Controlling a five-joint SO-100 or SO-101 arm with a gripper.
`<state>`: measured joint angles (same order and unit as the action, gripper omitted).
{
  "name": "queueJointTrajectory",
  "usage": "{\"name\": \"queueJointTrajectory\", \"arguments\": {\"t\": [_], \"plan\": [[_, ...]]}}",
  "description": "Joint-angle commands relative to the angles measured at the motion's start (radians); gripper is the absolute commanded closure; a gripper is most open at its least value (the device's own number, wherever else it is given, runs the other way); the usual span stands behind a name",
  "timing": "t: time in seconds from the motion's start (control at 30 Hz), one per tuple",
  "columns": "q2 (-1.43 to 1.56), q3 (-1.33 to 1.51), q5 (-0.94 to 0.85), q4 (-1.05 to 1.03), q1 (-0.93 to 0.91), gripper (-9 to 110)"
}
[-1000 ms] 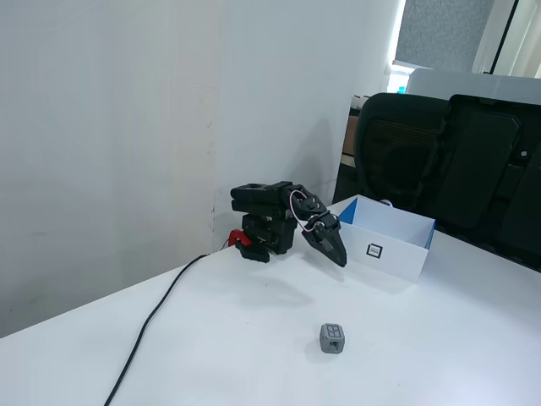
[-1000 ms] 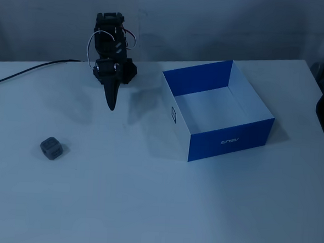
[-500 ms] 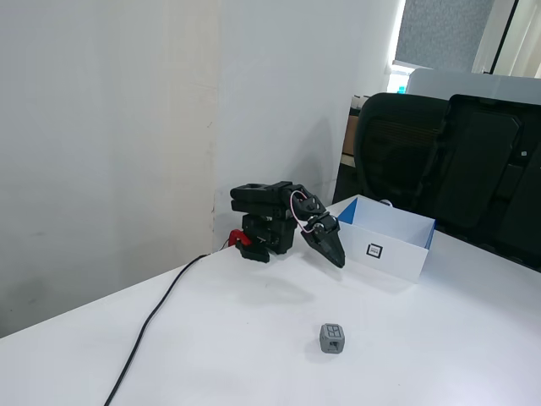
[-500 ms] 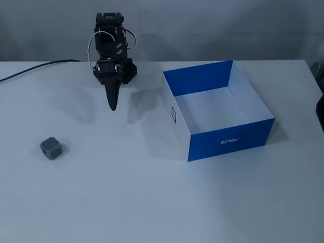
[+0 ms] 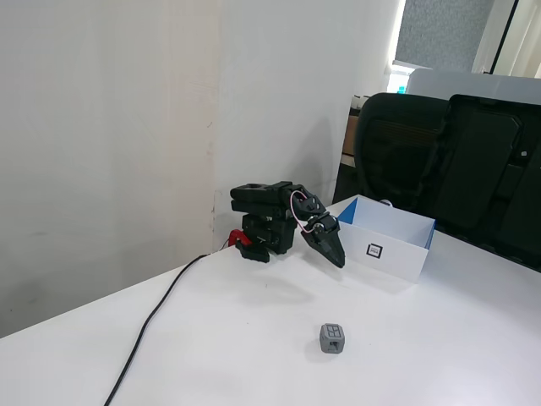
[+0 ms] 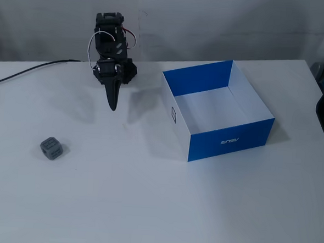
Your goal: Grasp the gray block and put it in the box.
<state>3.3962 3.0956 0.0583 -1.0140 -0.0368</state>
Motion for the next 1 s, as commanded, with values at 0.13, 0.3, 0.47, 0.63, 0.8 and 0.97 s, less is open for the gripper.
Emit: {"name": "queueJointTrajectory", "arguments": {"t": [0.13,0.3,0.47,0.63,0.8,0.97], "plan": [[-0.005,0.063,0.008,0.025,0.037,101],[-0.003,0.063,0.035,0.094,0.107,101],[-0.003,0.063,0.078,0.150,0.166,101],[-0.003,0.063,0.123,0.212,0.230,101],[-0.003,0.063,0.141,0.249,0.253,101],[-0.003,0.063,0.161,0.301,0.276,101]]}}
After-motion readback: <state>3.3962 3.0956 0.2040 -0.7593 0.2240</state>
